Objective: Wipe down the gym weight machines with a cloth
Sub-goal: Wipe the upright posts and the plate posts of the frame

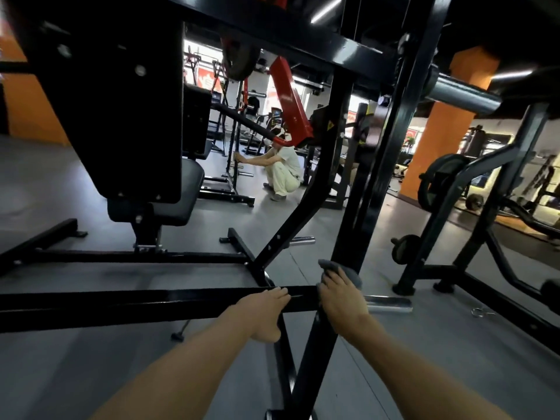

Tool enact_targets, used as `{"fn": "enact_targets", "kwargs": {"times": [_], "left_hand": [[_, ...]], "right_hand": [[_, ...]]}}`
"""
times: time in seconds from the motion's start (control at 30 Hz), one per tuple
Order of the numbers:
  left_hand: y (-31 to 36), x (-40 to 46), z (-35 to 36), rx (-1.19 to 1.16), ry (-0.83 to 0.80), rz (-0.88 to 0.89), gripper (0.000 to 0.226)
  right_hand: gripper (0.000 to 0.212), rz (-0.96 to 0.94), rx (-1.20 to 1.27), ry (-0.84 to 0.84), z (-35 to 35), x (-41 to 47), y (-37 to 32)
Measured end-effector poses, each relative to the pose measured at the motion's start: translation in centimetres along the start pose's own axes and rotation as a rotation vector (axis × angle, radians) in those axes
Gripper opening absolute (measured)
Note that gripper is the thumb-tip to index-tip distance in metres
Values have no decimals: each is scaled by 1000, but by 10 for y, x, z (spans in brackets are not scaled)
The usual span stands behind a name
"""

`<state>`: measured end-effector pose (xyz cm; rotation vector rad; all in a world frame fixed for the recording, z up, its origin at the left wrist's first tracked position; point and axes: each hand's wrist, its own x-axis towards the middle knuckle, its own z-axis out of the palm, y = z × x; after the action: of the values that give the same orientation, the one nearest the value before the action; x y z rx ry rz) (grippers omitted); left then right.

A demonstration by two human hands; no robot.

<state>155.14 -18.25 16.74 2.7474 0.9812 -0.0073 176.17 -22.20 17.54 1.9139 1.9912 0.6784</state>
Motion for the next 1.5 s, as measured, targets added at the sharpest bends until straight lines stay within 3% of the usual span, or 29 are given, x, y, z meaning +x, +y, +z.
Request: {"fn": "enact_targets", "kwargs": {"times": [0.07, 0.17, 0.37, 0.5, 0.63, 0.77, 0.9, 1.0, 1.13, 1.33, 1.4, 1.5], "left_hand": [[-3, 0, 0, -50, 1, -18, 85], [-1, -5, 1, -78, 33, -37, 81], [-10, -27, 1, 40, 78, -115, 72], [-23, -44, -2, 10, 134, -211, 44], [-35, -56, -23, -137, 424, -291, 45], [-39, -59, -75, -405, 596, -284, 69], [-38, -58, -124, -470, 661, -305, 29], [-35, -53, -154, -494, 710, -279, 31], [-25, -44, -185, -528, 650, -296, 37], [-8, -34, -250, -490, 364, -294, 51], [-2, -33, -268, -493, 274, -254, 64], [13, -33, -295, -453, 215, -221, 63]], "right_hand": [[31, 19, 164, -31, -7, -1, -15], [34, 120, 394, -36, -18, -5, -29], [25, 132, 822, 10, -29, -1, -63], [33, 86, 1172, 14, -51, 7, -92], [35, 139, 1483, 38, -85, 13, -88], [19, 102, 1811, 80, -121, 21, -72], [15, 52, 1868, 165, -156, 33, -52], [20, 18, 1919, 160, -183, 39, -33], [11, 31, 2002, 26, -208, 44, -7], [53, 116, 2017, -349, -242, 49, 62], [48, 73, 2019, -454, -253, 47, 82], [29, 75, 2035, -542, -272, 41, 110]]}}
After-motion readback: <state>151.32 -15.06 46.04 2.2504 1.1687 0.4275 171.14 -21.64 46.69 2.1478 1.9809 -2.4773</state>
